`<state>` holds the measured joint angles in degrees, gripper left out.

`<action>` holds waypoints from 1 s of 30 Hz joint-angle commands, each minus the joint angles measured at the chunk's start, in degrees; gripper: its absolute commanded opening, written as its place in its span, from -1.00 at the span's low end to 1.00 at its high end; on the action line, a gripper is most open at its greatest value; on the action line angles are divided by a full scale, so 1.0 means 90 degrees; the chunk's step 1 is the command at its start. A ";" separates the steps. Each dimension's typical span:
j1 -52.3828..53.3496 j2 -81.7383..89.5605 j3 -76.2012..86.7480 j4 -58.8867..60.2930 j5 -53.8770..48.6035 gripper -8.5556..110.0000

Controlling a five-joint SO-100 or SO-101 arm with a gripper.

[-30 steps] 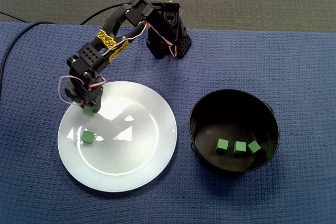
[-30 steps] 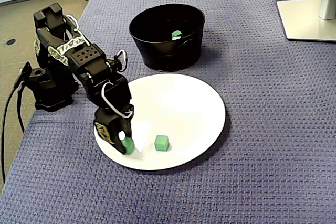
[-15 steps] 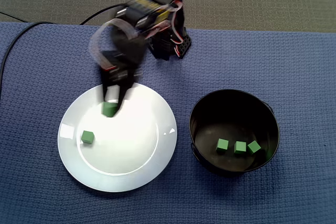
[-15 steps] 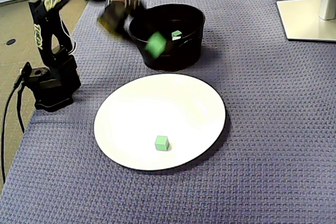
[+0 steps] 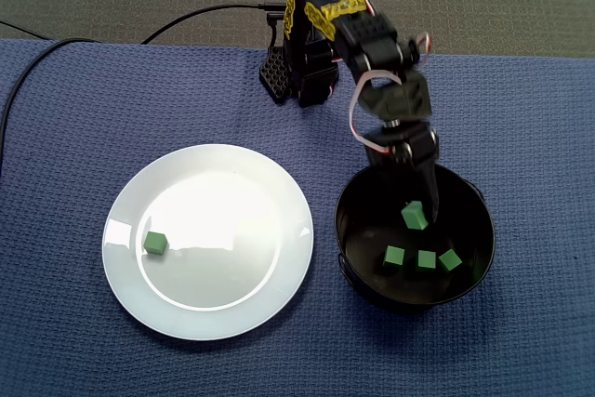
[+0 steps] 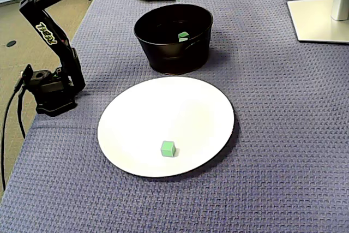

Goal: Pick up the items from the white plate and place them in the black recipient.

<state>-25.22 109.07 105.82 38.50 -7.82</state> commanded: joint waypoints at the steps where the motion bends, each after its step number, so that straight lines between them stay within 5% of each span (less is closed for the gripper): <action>1: -0.0225 -0.0098 0.0908 -0.0898 0.0312 -0.85; 4: -0.0137 -0.0195 0.1143 -0.1035 0.0283 -0.74; 9: -0.0020 0.0020 0.0742 -0.0264 -0.0361 -0.19; 16: 0.1836 0.0645 -0.1494 0.2197 -0.3545 -0.21; 20: 0.3682 0.0713 -0.2520 0.3037 -0.6660 -0.18; 26: 0.6006 -0.0459 -0.1816 0.0869 -0.9971 -0.12; 30: 0.6670 -0.1445 -0.0908 -0.0850 -1.1152 -0.11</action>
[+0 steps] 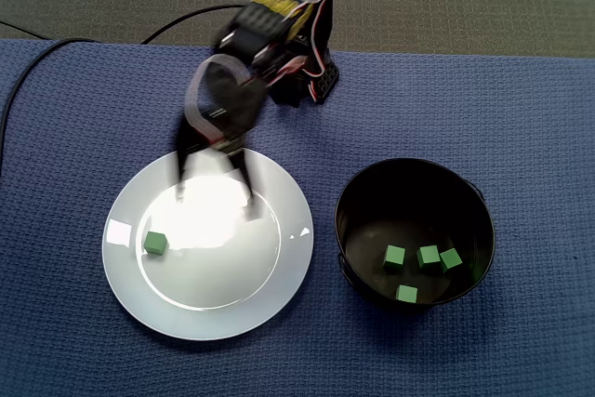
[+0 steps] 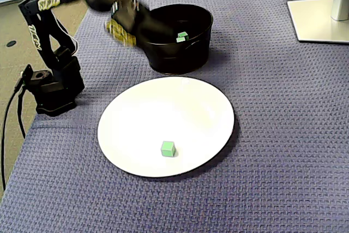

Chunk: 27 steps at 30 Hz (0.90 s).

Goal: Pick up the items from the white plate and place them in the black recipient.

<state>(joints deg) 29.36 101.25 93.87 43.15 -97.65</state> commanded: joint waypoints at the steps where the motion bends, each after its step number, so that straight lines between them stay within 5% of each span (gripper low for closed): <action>1: 0.0674 -0.0811 0.0537 -0.1484 -0.1250 -0.11; 27: 0.1406 -0.3252 0.0283 -0.2881 -0.0088 -0.15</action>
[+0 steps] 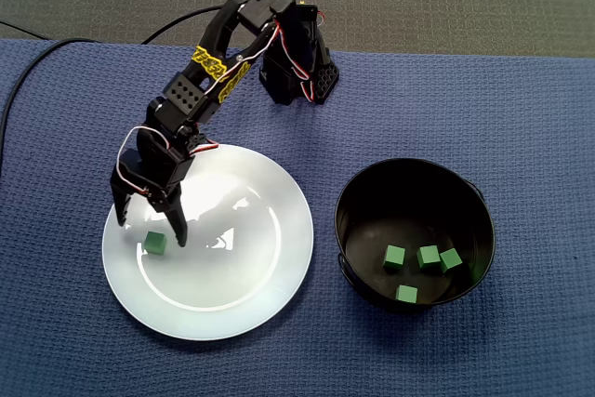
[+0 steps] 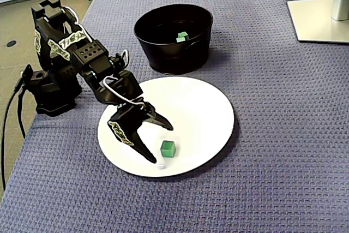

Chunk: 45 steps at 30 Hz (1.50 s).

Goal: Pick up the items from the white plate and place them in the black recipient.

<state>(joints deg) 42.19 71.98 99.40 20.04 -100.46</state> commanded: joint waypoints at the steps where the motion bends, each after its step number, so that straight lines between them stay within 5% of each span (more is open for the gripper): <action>1: -0.0029 -0.0029 -0.0273 -0.0459 0.0273 -0.16; 18: -0.0176 -0.0254 0.0723 -0.1660 0.0605 -0.38; 27: -0.0205 -0.0205 0.0977 -0.1738 0.0732 -0.83; 33: -0.0215 -0.0127 0.1152 -0.1787 0.0928 -0.86; 45: -0.0244 0.2334 0.0273 -0.0566 0.4023 -0.86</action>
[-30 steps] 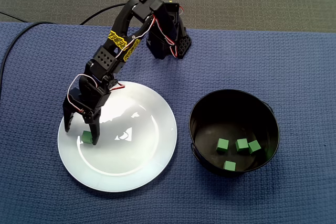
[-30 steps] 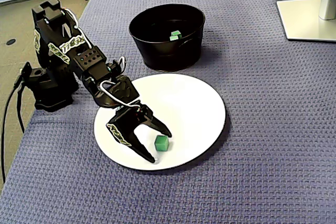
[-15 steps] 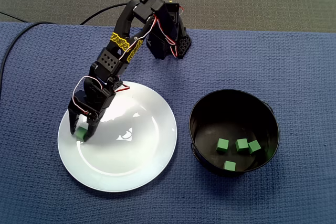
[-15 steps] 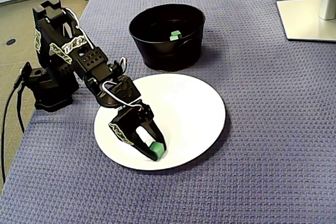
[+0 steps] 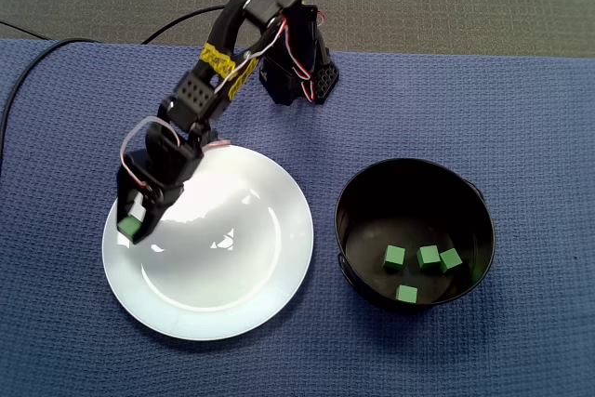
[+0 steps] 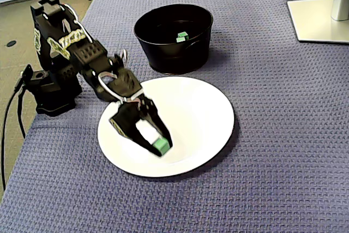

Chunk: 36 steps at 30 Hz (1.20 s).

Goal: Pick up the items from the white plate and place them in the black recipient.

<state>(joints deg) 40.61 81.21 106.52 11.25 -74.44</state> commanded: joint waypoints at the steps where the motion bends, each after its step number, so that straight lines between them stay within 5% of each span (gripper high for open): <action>1: -0.0176 0.1611 -0.0576 0.0596 0.1484 -0.86; 9: -0.1963 0.3545 -0.1621 0.2813 0.4727 -0.86; 17: -0.5176 0.4404 -0.2529 0.5127 0.6777 -0.86; 25: -0.7363 0.2988 -0.1152 0.4453 0.7373 -0.86; 33: -0.7754 0.1084 -0.0840 0.3877 0.7588 -0.84; 36: -0.7734 0.1025 -0.0723 0.3789 0.7578 -0.36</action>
<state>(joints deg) -28.48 90.79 99.84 47.20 -6.77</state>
